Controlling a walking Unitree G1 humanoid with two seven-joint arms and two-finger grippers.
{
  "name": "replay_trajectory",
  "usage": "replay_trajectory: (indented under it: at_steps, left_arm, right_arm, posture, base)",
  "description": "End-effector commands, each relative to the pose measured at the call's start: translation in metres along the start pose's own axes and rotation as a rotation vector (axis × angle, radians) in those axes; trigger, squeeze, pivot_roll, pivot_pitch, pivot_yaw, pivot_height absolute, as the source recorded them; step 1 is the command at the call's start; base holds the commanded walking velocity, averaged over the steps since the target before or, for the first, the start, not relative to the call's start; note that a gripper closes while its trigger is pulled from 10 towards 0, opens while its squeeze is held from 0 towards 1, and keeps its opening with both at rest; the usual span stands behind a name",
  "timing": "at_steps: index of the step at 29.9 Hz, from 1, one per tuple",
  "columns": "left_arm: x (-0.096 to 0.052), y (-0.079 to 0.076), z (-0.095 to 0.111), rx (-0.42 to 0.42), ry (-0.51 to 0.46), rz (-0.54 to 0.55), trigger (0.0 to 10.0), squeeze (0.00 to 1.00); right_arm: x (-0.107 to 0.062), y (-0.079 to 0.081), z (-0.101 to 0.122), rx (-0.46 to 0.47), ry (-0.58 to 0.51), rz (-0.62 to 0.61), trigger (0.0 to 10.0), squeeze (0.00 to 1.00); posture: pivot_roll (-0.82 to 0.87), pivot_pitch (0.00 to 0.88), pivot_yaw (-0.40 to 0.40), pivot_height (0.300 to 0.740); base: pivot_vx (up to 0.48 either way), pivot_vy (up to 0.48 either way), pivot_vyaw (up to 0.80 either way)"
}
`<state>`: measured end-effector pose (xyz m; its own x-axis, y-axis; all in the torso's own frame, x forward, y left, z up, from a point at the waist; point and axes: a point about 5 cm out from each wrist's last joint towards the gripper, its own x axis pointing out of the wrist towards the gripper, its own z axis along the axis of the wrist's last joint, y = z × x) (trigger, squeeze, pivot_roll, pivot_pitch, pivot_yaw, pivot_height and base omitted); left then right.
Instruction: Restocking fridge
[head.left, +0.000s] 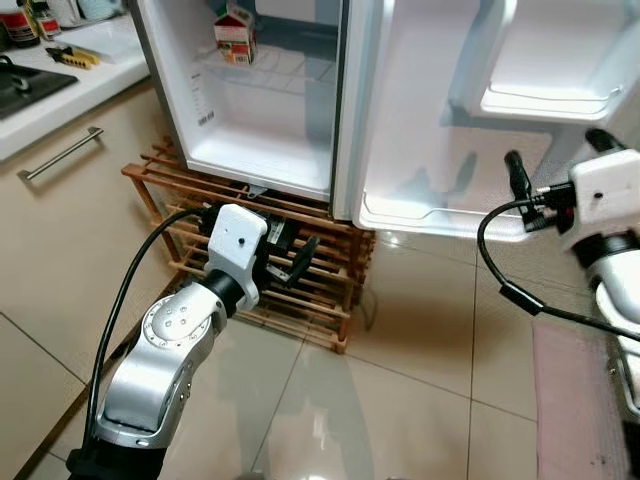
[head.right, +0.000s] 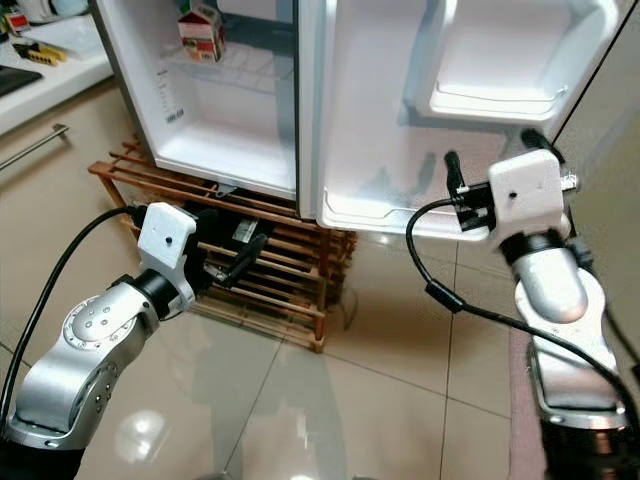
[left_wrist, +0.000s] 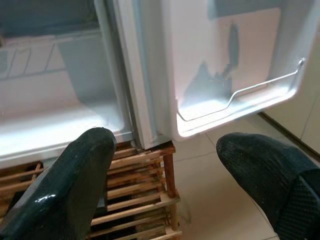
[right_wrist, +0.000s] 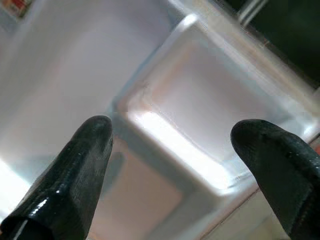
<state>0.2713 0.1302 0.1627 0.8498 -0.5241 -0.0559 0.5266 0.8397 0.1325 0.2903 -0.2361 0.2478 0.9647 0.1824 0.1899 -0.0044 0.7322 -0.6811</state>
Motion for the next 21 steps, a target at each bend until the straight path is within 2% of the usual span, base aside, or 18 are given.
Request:
replay_trajectory:
  at_steps: [1, 3, 6, 7, 8, 9, 11, 12, 13, 14, 16, 17, 21]
  left_arm:
    - [0.001, 0.003, 0.007, 0.01, -0.027, -0.009, 10.0, 0.0]
    - [0.0, 0.002, 0.008, 0.01, -0.031, -0.034, 10.0, 0.0]
    - [0.0, 0.0, 0.008, 0.012, -0.032, -0.066, 10.0, 0.0]
    - [-0.001, -0.005, 0.01, 0.006, -0.042, -0.117, 10.0, 0.0]
    - [-0.001, -0.005, 0.01, 0.006, -0.042, -0.117, 10.0, 0.0]
    - [-0.002, -0.011, 0.013, 0.008, -0.051, -0.167, 10.0, 0.0]
    - [-0.002, -0.012, 0.013, 0.005, -0.052, -0.181, 10.0, 0.0]
    - [-0.002, -0.013, 0.014, 0.009, -0.054, -0.185, 10.0, 0.0]
    - [-0.002, -0.013, 0.014, 0.011, -0.055, -0.183, 10.0, 0.0]
    - [-0.001, -0.011, 0.014, 0.013, -0.055, -0.175, 10.0, 0.0]
    - [-0.001, -0.01, 0.014, 0.014, -0.056, -0.168, 10.0, 0.0]
    - [-0.002, -0.009, 0.015, 0.012, -0.057, -0.166, 10.0, 0.0]
    - [-0.003, -0.009, 0.015, 0.011, -0.058, -0.169, 10.0, 0.0]
  right_arm:
    - [0.005, -0.005, 0.0, -0.045, 0.004, 0.035, 10.0, 1.0]
    - [0.019, -0.018, 0.0, -0.111, 0.017, 0.064, 10.0, 1.0]
    - [0.029, -0.025, 0.0, -0.158, 0.03, 0.089, 10.0, 1.0]
    - [0.04, -0.031, -0.002, -0.198, 0.053, 0.109, 10.0, 1.0]
    - [0.04, -0.031, -0.002, -0.198, 0.053, 0.109, 10.0, 1.0]
    - [0.05, -0.032, -0.006, -0.244, 0.094, 0.156, 10.0, 1.0]
    - [0.054, -0.033, -0.007, -0.262, 0.11, 0.165, 10.0, 1.0]
    - [0.058, -0.032, -0.013, -0.26, 0.156, 0.187, 10.0, 1.0]
    - [0.062, -0.03, -0.017, -0.265, 0.187, 0.217, 10.0, 0.95]
    - [0.067, -0.029, -0.021, -0.269, 0.214, 0.224, 10.0, 0.0]
    - [0.074, -0.027, -0.024, -0.275, 0.229, 0.23, 10.0, 0.0]
    - [0.082, -0.027, -0.023, -0.316, 0.227, 0.209, 10.0, 0.0]
    - [0.09, -0.024, -0.022, -0.383, 0.227, 0.234, 10.0, 0.0]
  posture:
    - [-0.01, 0.016, -0.004, 0.74]
    - [-0.01, 0.019, -0.001, 0.74]
    - [-0.01, 0.019, 0.004, 0.74]
    - [-0.01, 0.014, 0.005, 0.74]
    - [-0.01, 0.014, 0.005, 0.74]
    - [-0.01, 0.013, 0.006, 0.74]
    - [-0.01, 0.012, 0.006, 0.74]
    - [-0.01, 0.01, 0.007, 0.74]
    - [-0.01, 0.007, 0.005, 0.74]
    - [0.0, 0.007, 0.004, 0.74]
    - [0.0, 0.007, 0.004, 0.74]
    - [0.0, 0.008, 0.0, 0.74]
    - [0.0, 0.006, -0.006, 0.74]
  base:
    - [0.0, 0.0, 0.0]
    - [0.0, 0.0, 0.0]
    - [0.0, 0.0, 0.0]
    - [0.0, 0.0, 0.0]
    - [0.0, 0.0, 0.0]
    - [0.0, 0.0, 0.0]
    - [0.0, 0.0, 0.0]
    - [0.0, 0.0, 0.0]
    - [0.0, 0.0, 0.0]
    - [0.0, 0.0, 0.0]
    - [0.0, 0.0, 0.0]
    - [0.0, 0.0, 0.0]
    - [0.0, 0.0, 0.0]
